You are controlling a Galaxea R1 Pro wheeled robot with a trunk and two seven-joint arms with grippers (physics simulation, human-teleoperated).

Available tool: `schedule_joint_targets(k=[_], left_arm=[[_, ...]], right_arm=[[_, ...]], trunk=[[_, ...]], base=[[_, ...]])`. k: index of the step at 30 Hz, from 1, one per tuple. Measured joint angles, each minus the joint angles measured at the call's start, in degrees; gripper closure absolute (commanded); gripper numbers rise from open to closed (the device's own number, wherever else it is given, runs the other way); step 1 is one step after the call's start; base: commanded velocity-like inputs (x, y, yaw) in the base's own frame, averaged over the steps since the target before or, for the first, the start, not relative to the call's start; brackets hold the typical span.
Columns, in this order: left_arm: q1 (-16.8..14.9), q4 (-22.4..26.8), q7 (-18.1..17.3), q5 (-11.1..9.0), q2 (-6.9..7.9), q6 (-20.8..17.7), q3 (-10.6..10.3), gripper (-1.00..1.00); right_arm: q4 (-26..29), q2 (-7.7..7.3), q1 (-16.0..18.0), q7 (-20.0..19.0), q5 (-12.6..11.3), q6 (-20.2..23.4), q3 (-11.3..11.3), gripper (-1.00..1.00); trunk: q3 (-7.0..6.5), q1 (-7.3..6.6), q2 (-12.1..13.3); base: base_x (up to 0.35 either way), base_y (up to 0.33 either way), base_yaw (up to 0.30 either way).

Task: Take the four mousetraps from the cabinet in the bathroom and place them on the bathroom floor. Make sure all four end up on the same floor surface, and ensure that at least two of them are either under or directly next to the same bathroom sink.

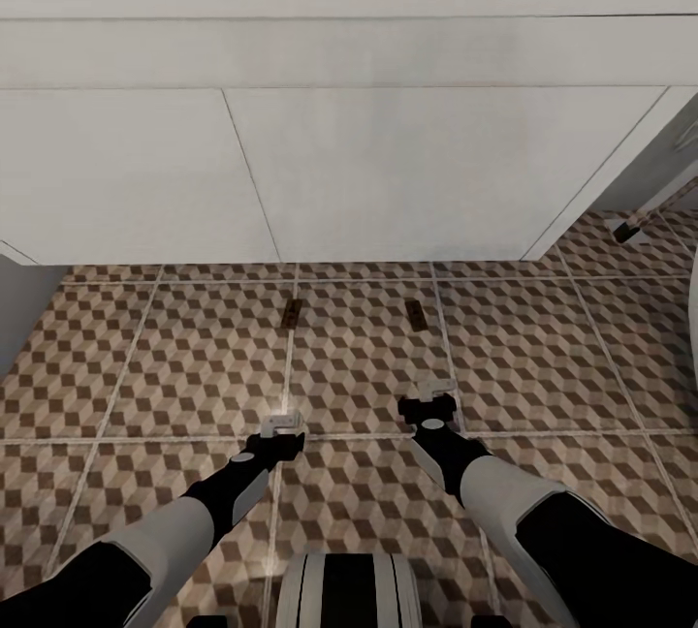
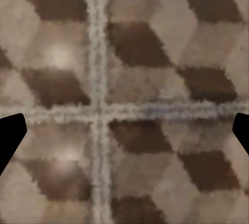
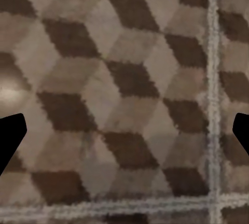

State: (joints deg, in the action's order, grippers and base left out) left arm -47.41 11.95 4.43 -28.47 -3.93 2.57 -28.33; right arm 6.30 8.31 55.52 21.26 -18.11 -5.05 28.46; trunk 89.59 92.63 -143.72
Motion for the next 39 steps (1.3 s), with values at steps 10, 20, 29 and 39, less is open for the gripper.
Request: schedule_joint_targets(k=[10, 20, 29, 39], left_arm=[[0.1, 0.1, 0.0, -0.3, -0.76, -0.4, 0.1, -1.00], [0.1, -0.8, 0.8, -0.4, -1.87, -0.8, 0.1, -1.00], [0.1, -4.7, 1.1, -0.4, -1.76, -0.9, 0.3, -1.00], [0.1, -9.0, 1.2, -0.4, -1.44, -0.9, 0.4, -1.00]], right_arm=[[0.0, 0.08, 0.0, -0.2, 0.0, 0.0, 0.0, -1.00], [0.1, 0.12, -0.9, -0.2, 0.6, -0.1, 0.1, -1.00], [0.3, 0.12, -3.3, -0.4, 2.2, -0.2, 0.1, -1.00], [0.0, -0.17, -4.9, -0.4, 3.5, -0.2, -0.1, -1.00]], trunk=[[-1.10, -0.13, 0.1], [-3.32, -0.39, 0.2], [-5.31, -0.62, 0.3], [-7.53, -0.88, 0.5]], base=[[0.000, 0.000, 0.000], [0.000, 0.000, 0.000], [0.000, 0.000, 0.000], [0.000, 0.000, 0.000]])
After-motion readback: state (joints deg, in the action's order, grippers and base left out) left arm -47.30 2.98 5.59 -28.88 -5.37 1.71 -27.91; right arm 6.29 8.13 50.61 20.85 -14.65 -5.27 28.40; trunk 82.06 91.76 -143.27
